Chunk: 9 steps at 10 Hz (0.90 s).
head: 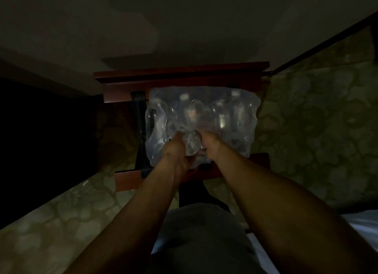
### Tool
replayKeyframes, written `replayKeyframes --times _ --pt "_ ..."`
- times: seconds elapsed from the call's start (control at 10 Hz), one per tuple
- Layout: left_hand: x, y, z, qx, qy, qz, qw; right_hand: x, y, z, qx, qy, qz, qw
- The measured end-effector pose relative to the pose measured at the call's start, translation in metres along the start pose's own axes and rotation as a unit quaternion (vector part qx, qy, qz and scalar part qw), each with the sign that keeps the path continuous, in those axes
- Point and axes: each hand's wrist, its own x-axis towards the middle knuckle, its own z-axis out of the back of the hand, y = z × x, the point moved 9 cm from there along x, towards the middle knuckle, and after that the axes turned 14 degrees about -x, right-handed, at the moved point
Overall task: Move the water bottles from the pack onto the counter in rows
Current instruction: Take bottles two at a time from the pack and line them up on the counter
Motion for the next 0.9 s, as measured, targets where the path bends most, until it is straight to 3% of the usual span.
replayKeyframes --times 0.2,0.3,0.4,0.5,0.7,0.9 --pt "-0.02 -0.012 0.002 0.005 0.06 0.035 0.998 -0.006 -0.006 0.004 -0.036 -0.018 -0.005 0.999" --pt "-0.027 -0.006 0.001 -0.096 0.112 0.089 0.985 -0.016 -0.017 -0.003 0.048 0.045 -0.042 0.997" --pt "-0.035 -0.004 0.009 -0.078 0.143 0.104 0.981 -0.031 -0.026 -0.007 0.102 0.083 -0.064 0.989" --pt "-0.042 0.002 0.018 0.006 0.179 0.104 0.978 -0.045 -0.031 -0.003 0.069 0.08 -0.056 0.993" --pt "-0.063 0.012 0.032 0.073 0.241 0.1 0.962 -0.082 -0.041 0.018 0.012 0.056 -0.051 0.997" --pt "-0.082 0.02 0.054 0.138 0.283 0.069 0.947 -0.121 -0.056 0.025 0.026 0.018 -0.038 0.999"
